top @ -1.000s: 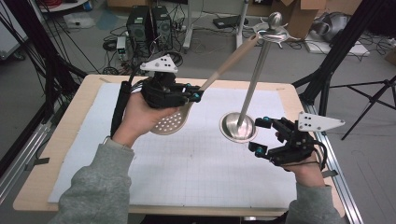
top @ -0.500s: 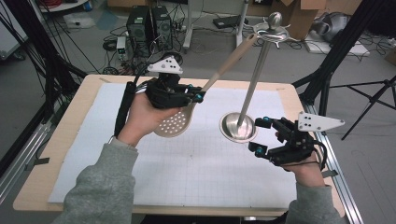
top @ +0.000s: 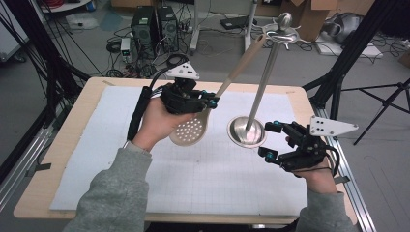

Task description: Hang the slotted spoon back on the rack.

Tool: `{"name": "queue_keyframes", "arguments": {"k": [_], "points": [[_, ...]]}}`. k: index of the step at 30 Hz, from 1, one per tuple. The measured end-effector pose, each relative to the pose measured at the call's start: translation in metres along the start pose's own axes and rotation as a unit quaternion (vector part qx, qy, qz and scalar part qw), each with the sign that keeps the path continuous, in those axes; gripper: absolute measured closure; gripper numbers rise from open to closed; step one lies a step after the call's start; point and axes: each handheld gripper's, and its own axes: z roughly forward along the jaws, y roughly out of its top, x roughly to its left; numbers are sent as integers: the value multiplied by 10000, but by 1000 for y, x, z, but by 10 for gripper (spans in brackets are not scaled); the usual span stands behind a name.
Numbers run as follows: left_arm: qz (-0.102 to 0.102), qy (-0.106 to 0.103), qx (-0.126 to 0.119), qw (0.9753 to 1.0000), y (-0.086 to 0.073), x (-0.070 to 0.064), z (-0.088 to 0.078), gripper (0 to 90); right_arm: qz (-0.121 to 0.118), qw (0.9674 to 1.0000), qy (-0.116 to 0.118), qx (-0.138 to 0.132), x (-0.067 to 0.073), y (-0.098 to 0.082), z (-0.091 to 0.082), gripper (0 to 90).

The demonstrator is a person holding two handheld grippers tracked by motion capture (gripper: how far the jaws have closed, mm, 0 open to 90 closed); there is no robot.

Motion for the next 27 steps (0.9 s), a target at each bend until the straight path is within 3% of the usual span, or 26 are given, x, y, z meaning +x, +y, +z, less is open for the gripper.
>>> {"name": "queue_keyframes", "arguments": {"k": [27], "points": [[9, 93, 181, 9998, -1, 0, 37, 780, 51, 10000, 3, -67, 0, 0, -3, 144]]}}
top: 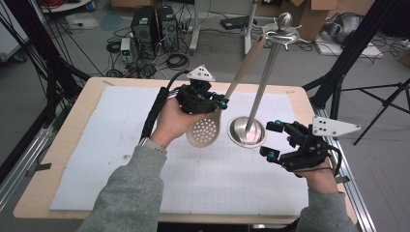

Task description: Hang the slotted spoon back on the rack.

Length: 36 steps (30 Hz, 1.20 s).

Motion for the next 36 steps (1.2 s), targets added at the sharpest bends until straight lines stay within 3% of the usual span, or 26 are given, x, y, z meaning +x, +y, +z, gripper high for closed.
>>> {"name": "queue_keyframes", "arguments": {"k": [28, 36], "points": [[4, 86, 59, 9999, 3, -2, 33, 779, -28, 10000, -10, -59, -1, 0, -3, 144], [111, 155, 67, 9998, 5, 1, 44, 777, 26, 10000, 8, -48, -4, -2, -3, 144]]}}
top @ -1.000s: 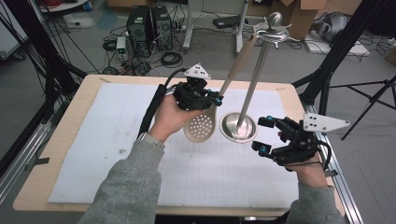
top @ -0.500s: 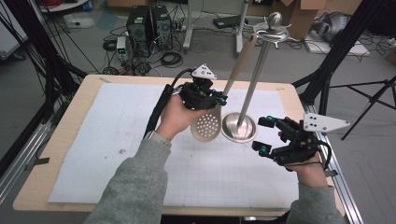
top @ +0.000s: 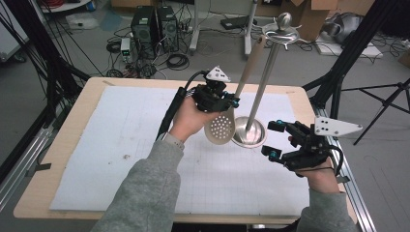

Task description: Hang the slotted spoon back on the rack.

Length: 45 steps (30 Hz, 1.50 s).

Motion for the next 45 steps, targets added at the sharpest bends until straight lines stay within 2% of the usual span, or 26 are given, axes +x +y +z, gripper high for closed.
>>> {"name": "queue_keyframes", "arguments": {"k": [12, 20, 23, 25, 29, 31, 33, 37, 43, 45], "points": [[-37, -60, 4, 10000, 4, -2, 16, 775, 59, 9999, -52, -72, -4, -2, -5, 144], [47, -47, 36, 10000, 4, -5, 18, 753, 66, 9999, -43, -68, -4, -2, -5, 144], [110, -134, -11, 9998, 4, -8, 17, 649, 50, 9999, -55, -82, -4, -2, -5, 144], [263, -179, -4, 9995, 4, -11, 15, 602, 67, 9999, -39, -79, -4, -2, -6, 144], [325, -230, -68, 9992, 0, -15, 11, 485, 65, 9999, -35, -81, -3, -2, -4, 144], [576, -288, -93, 9979, -3, -16, 9, 422, 38, 10000, -19, -81, -3, -2, -2, 144], [671, -321, -141, 9971, -5, -17, 6, 374, 50, 10000, -21, -43, -3, -2, -1, 144], [645, -422, -269, 9967, -10, -16, -1, 298, 47, 10000, -25, -19, -3, -2, 0, 144], [504, -365, -412, 9972, -20, -9, -13, 222, 40, 10000, -33, -16, -4, -3, 0, 144], [496, -281, -477, 9972, -22, -8, -18, 183, 47, 10000, -24, 10, -4, -3, 1, 144]]}}
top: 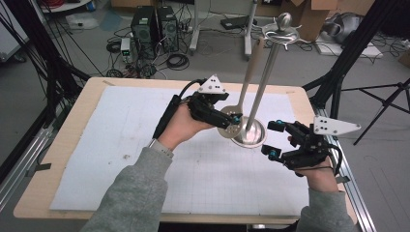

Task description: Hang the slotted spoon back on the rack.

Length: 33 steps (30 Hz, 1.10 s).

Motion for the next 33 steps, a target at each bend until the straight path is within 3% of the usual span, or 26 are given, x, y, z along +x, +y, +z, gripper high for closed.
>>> {"name": "queue_keyframes", "arguments": {"k": [3, 7, 21, 33], "points": [[-145, -39, -248, 9996, -3, 1, -9, 186, -1, 10000, 1, 18, 0, 0, 2, 144], [-170, -29, -99, 9998, -7, 3, -19, 153, 23, 10000, -4, 69, 1, -1, 2, 144], [-432, -31, -133, 9990, -38, 11, -55, 145, 7, 9999, -34, 166, 0, -3, 7, 144], [-349, 78, -277, 9990, -57, 7, -84, 145, 27, 9996, -41, 287, 2, -4, 13, 143]]}}
